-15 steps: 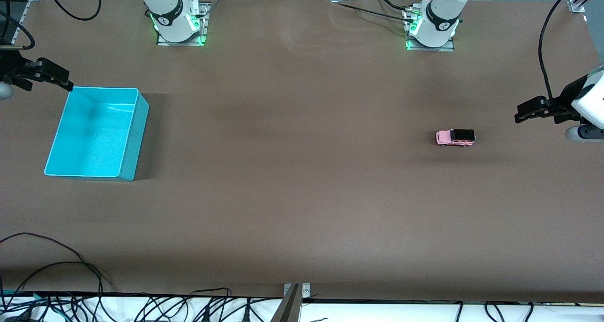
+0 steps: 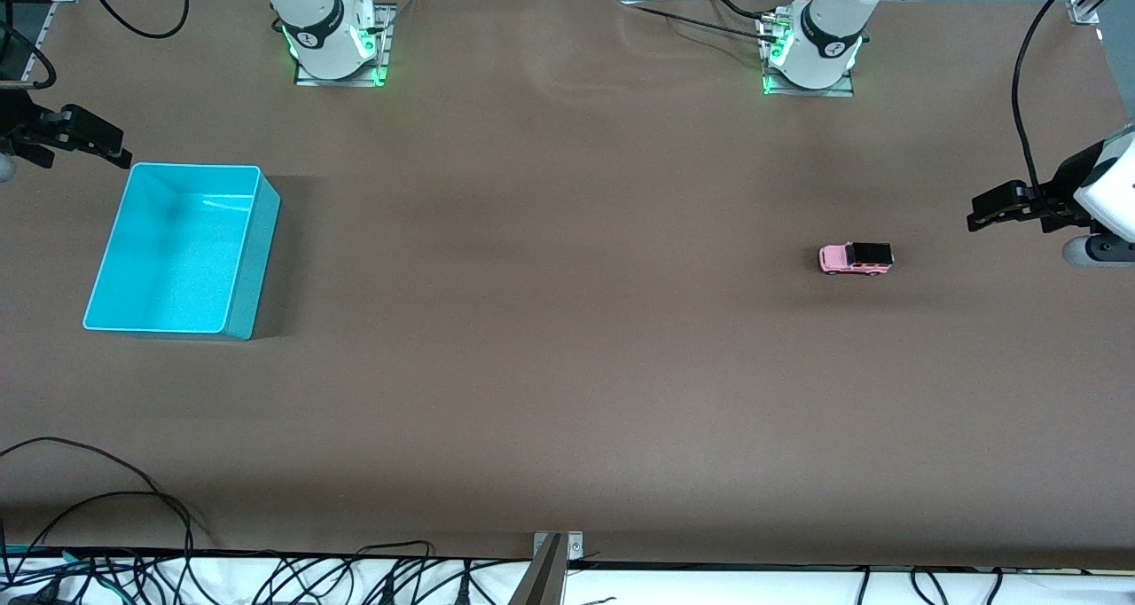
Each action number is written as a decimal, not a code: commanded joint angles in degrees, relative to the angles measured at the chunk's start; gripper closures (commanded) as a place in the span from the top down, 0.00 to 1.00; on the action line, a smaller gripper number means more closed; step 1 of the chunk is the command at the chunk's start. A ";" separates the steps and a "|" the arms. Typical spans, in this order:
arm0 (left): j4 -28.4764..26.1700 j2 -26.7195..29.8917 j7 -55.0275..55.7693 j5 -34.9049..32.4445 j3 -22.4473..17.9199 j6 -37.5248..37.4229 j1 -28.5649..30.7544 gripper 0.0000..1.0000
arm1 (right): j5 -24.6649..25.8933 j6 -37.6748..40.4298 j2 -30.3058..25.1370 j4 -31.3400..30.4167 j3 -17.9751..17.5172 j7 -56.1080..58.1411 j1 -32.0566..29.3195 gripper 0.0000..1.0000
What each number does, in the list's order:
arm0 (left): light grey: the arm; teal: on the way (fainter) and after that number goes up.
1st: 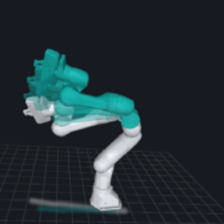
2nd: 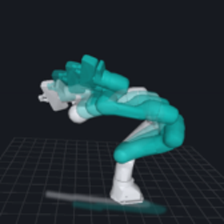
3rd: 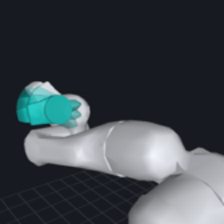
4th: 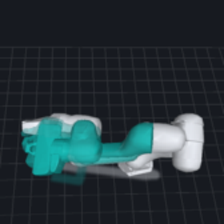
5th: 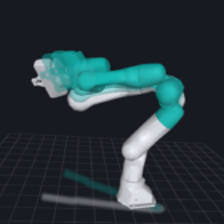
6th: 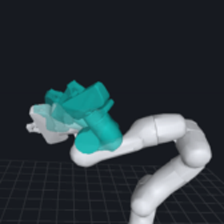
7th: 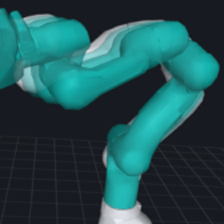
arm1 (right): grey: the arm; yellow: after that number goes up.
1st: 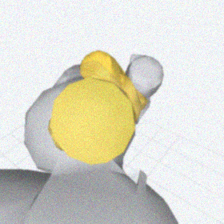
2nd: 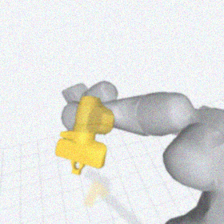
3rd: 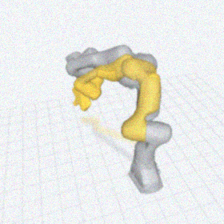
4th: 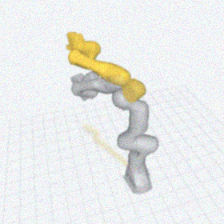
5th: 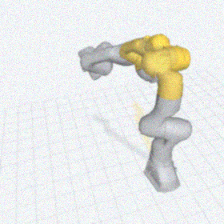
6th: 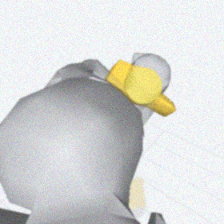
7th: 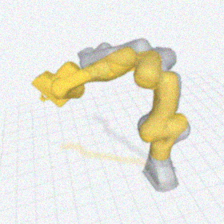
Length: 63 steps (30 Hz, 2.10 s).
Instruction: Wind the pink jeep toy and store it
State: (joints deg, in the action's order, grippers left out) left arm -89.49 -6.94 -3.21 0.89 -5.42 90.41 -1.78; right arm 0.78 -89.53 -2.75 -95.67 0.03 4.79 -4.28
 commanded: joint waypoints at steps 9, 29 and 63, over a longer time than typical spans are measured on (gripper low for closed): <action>-0.25 0.70 -0.13 -1.42 0.05 -0.50 0.02 1.00 | 0.10 1.99 0.73 1.89 0.06 1.19 -0.20 1.00; -0.25 0.61 0.05 -1.42 0.05 -0.50 0.02 1.00 | 0.01 3.75 0.65 2.59 2.26 2.94 -0.29 1.00; -0.25 0.53 0.05 -1.42 0.05 -0.50 0.02 1.00 | 0.02 3.84 0.73 2.77 2.17 3.03 -0.20 1.00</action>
State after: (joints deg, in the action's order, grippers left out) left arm -89.49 -6.94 -3.21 0.89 -5.42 90.41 -1.76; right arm 0.77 -87.14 -2.71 -94.75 2.30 6.90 -4.37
